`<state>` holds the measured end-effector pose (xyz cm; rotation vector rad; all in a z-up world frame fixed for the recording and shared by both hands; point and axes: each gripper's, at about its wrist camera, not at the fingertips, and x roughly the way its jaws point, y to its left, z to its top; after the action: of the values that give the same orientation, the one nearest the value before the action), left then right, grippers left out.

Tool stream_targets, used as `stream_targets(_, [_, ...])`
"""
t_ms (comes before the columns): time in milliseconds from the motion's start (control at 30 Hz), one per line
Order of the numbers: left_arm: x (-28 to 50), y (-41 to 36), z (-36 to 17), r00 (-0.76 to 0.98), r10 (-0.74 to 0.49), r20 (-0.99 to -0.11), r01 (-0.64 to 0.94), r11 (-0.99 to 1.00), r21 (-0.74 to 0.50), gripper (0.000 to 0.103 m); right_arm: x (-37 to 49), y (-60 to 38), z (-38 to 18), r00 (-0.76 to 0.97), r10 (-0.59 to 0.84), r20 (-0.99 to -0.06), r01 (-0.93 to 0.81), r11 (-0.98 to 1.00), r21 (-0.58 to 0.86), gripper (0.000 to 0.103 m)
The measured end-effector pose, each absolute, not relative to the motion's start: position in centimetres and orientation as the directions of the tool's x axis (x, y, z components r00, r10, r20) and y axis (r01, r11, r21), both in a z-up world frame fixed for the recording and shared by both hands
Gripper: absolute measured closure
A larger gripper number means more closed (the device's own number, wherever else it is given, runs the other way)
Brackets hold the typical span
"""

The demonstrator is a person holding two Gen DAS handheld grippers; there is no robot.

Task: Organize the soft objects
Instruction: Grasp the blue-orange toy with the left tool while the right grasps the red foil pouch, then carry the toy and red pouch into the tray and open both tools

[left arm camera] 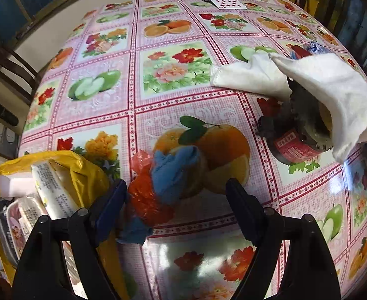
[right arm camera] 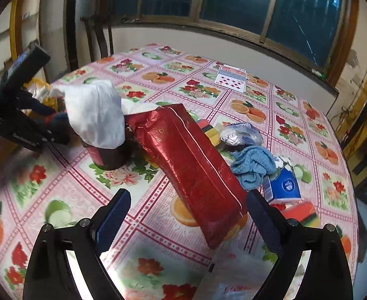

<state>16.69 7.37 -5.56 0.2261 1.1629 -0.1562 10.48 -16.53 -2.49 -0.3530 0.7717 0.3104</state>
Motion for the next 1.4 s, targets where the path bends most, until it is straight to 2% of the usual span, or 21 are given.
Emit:
stream_targets(133, [17.0,7.0,-5.6,0.393,-0.006,-0.92,0.244,0.965,0.098,0.021,12.9,-15.1,-4.1,0.689,0.08,-0.72,-0.418,0.856,-0.305,0.008])
stream_targets(233, [17.3,7.0,-5.7,0.385,-0.023,-0.923,0.25,0.965,0.08,0.021,14.3,-14.3,-5.1,0.704,0.018,-0.71,-0.409,0.828,-0.384,0.013])
stream_targets(267, [17.4,7.0,-5.7,0.381,-0.029,-0.924,0.249,0.966,0.072,0.021,14.8,-14.2,-5.3,0.704,0.01,-0.711,-0.408,0.824,-0.393,0.024])
stream_targets(300, [17.4,7.0,-5.7,0.379,-0.037,-0.925,0.25,0.966,0.064,0.021,15.1,-14.3,-5.5,0.692,0.014,-0.722,-0.414,0.827,-0.381,0.041])
stream_targets(333, [17.4,7.0,-5.7,0.379,-0.043,-0.924,0.253,0.966,0.059,0.021,15.7,-14.6,-5.7,0.663,0.026,-0.748,-0.422,0.838,-0.346,0.041])
stream_targets(400, [17.3,6.9,-5.7,0.384,-0.041,-0.922,0.258,0.964,0.065,0.021,16.5,-15.7,-5.4,0.642,0.058,-0.765,-0.398,0.877,-0.268,0.052])
stream_targets(467, [17.0,6.8,-5.6,0.378,-0.046,-0.925,0.259,0.964,0.058,0.027,17.0,-17.0,-5.0,0.62,0.09,-0.779,-0.365,0.913,-0.184,0.057])
stream_targets(533, [16.6,6.7,-5.4,0.372,-0.064,-0.926,0.26,0.965,0.038,0.052,17.3,-18.4,-4.6,0.588,0.142,-0.796,-0.34,0.937,-0.084,0.06])
stream_targets(600, [16.2,6.6,-5.1,0.382,-0.047,-0.923,0.253,0.966,0.056,0.065,17.2,-20.1,-4.1,0.555,0.226,-0.801,-0.32,0.946,0.046,0.063])
stream_targets(667, [15.7,6.6,-5.1,0.377,-0.054,-0.925,0.252,0.967,0.046,0.065,16.7,-21.7,-3.6,0.52,0.33,-0.788,-0.308,0.933,0.187,0.064])
stream_targets(867, [13.8,7.5,-4.0,0.388,-0.132,-0.912,0.226,0.973,-0.045,0.066,13.5,-24.8,-2.2,0.493,0.524,-0.695,-0.255,0.85,0.46,0.067])
stream_targets(967, [12.4,8.1,-3.0,0.405,-0.168,-0.899,0.213,0.973,-0.086,0.066,11.4,-24.7,-0.7,0.497,0.576,-0.65,-0.28,0.815,0.508,0.078])
stream_targets(1200, [8.9,10.9,-0.3,0.467,-0.224,-0.855,0.159,0.973,-0.169,0.066,7.9,-20.4,2.8,0.481,0.647,-0.592,-0.391,0.763,0.515,0.08])
stream_targets(1400, [5.2,16.6,2.4,0.552,-0.142,-0.822,0.058,0.99,-0.132,0.066,7.3,-13.1,4.1,0.344,0.775,-0.529,-0.478,0.63,0.612,0.08])
